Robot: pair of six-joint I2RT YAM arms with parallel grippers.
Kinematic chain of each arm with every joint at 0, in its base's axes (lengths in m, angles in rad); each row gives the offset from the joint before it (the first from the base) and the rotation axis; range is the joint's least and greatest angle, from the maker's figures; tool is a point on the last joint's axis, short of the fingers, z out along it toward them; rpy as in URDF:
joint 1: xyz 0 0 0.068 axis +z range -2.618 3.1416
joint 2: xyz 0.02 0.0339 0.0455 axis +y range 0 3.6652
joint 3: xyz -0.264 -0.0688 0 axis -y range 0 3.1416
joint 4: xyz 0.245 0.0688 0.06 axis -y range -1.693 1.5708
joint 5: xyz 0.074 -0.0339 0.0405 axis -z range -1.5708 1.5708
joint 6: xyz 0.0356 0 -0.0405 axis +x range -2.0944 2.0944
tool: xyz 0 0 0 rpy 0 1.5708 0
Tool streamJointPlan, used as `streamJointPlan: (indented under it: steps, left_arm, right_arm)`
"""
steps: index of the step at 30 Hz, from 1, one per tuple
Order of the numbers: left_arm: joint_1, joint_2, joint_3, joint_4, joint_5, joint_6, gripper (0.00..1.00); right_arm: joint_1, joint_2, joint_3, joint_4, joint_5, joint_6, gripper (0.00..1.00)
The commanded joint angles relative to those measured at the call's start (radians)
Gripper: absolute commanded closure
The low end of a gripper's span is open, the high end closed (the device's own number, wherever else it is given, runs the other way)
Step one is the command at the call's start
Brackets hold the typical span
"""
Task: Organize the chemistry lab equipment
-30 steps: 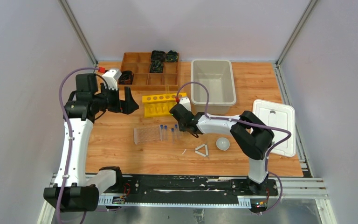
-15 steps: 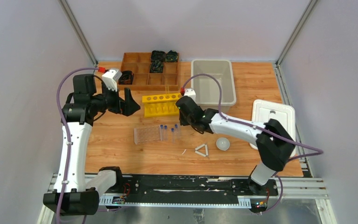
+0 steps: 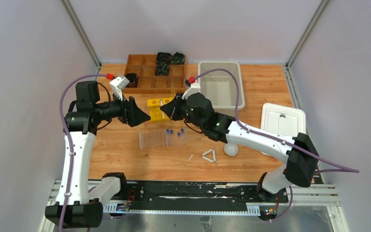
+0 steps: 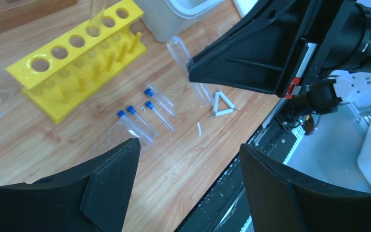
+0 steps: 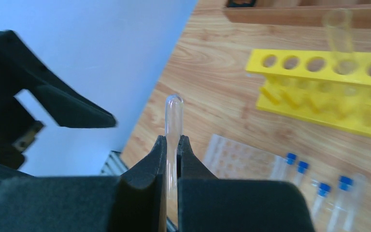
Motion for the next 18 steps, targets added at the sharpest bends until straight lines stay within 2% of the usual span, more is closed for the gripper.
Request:
streamJointPlan:
  steps: [1,10,18]
  left_arm:
    - [0.006,-0.016,-0.007,0.001,0.138,0.000,0.21]
    - [0.006,-0.008,-0.006,0.000,0.169,-0.004,0.29]
    - [0.006,0.028,-0.009,0.000,0.204,-0.035,0.40]
  right_arm:
    - [0.026,0.027,0.063,0.177,-0.068,0.124,1.00]
    - [0.066,0.062,0.075,0.289,-0.095,0.163,1.00]
    - [0.137,0.061,0.109,0.304,-0.013,0.037,1.00]
